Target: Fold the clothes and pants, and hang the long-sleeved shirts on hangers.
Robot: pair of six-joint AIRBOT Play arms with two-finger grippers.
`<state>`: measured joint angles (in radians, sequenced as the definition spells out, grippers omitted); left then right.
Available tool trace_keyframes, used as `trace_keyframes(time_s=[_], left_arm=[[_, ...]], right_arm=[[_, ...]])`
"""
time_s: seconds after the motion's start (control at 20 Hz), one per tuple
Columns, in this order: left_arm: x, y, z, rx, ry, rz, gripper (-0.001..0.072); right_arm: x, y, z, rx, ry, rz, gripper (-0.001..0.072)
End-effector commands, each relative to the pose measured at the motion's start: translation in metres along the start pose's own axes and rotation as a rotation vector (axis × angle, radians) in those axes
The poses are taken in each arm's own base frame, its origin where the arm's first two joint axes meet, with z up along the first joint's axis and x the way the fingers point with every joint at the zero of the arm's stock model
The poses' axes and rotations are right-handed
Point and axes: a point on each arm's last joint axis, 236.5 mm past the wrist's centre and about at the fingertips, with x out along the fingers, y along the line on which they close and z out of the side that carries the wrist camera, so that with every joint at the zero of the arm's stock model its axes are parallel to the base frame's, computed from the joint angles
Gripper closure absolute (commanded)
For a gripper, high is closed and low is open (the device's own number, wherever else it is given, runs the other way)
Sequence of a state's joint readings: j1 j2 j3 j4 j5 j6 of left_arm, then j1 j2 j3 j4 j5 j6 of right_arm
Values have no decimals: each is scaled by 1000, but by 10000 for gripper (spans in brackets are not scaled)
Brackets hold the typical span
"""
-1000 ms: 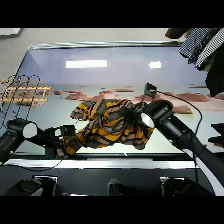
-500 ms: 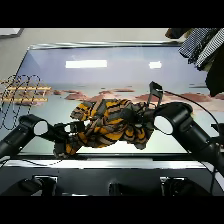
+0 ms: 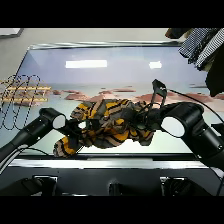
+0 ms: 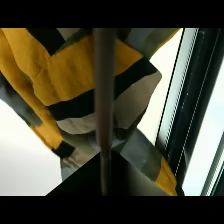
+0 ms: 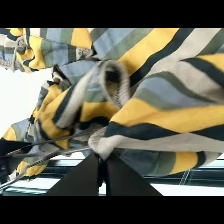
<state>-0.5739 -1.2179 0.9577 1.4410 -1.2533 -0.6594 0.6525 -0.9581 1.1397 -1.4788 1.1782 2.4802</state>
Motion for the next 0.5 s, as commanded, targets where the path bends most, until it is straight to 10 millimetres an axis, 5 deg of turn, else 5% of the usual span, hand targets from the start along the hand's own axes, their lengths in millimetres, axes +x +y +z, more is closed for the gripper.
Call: trace_keyframes(time_s=[0.0, 0.25, 0.45], left_arm=[[1, 5, 14, -23, -14, 3, 690], [-29, 23, -6, -41, 42, 43, 690], [-38, 22, 5, -12, 34, 54, 689]], right_arm=[[-5, -8, -7, -11, 24, -32, 689], [-40, -49, 14, -49, -75, -207, 689], [-44, -34, 26, -9, -128, -147, 689]])
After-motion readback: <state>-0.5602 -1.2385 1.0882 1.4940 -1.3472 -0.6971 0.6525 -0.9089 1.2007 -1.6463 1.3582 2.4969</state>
